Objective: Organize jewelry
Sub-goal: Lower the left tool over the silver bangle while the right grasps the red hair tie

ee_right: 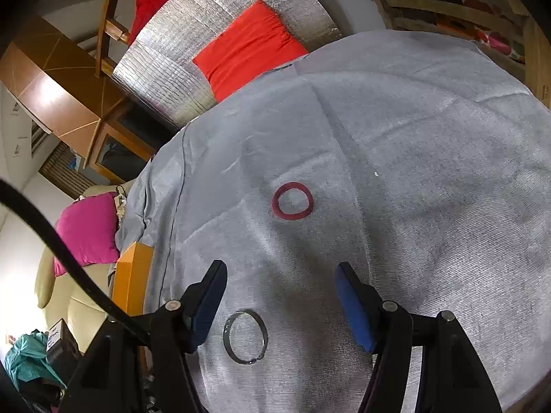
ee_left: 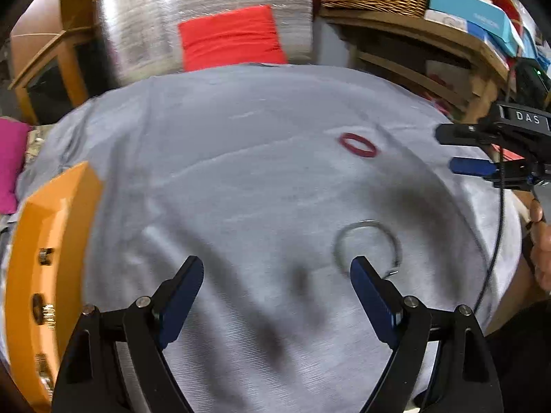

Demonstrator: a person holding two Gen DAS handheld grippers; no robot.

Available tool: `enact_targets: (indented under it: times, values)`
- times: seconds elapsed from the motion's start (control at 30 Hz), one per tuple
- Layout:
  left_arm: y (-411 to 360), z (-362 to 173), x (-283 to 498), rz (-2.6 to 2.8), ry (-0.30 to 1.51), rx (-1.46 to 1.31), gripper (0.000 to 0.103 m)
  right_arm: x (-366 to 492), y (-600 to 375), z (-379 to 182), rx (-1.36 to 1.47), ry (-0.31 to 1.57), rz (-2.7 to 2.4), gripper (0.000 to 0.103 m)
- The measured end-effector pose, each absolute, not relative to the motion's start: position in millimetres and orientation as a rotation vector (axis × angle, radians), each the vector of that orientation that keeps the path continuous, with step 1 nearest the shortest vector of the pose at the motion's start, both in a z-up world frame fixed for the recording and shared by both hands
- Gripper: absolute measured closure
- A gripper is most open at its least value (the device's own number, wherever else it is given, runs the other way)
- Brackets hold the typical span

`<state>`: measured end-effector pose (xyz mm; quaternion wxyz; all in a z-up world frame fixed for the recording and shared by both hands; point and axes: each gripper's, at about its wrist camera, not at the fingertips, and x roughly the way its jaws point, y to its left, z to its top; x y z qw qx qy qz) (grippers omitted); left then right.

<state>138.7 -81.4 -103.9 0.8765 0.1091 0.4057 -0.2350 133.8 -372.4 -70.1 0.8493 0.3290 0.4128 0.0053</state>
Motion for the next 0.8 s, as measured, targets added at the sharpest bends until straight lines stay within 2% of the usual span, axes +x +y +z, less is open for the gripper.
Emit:
enact_targets:
  times: [0.57, 0.67, 0.8]
  values:
    - [-139.3, -125.6, 142.8, -0.568, 0.960, 0.168, 0.016, 147.4, -392.3, -70.7, 0.716, 0.819, 0.037, 0.035]
    - [-140.3, -129.3, 143.0, -0.576, 0.978, 0.165, 0.016, 164.0, -385.6, -70.8, 0.676, 0.813, 0.060, 0.051]
    - [-135.5, -131.6, 144.5, -0.579, 0.983, 0.152, 0.016, 183.5, -378.8, -79.9, 0.644, 0.851, 0.057, 0.060]
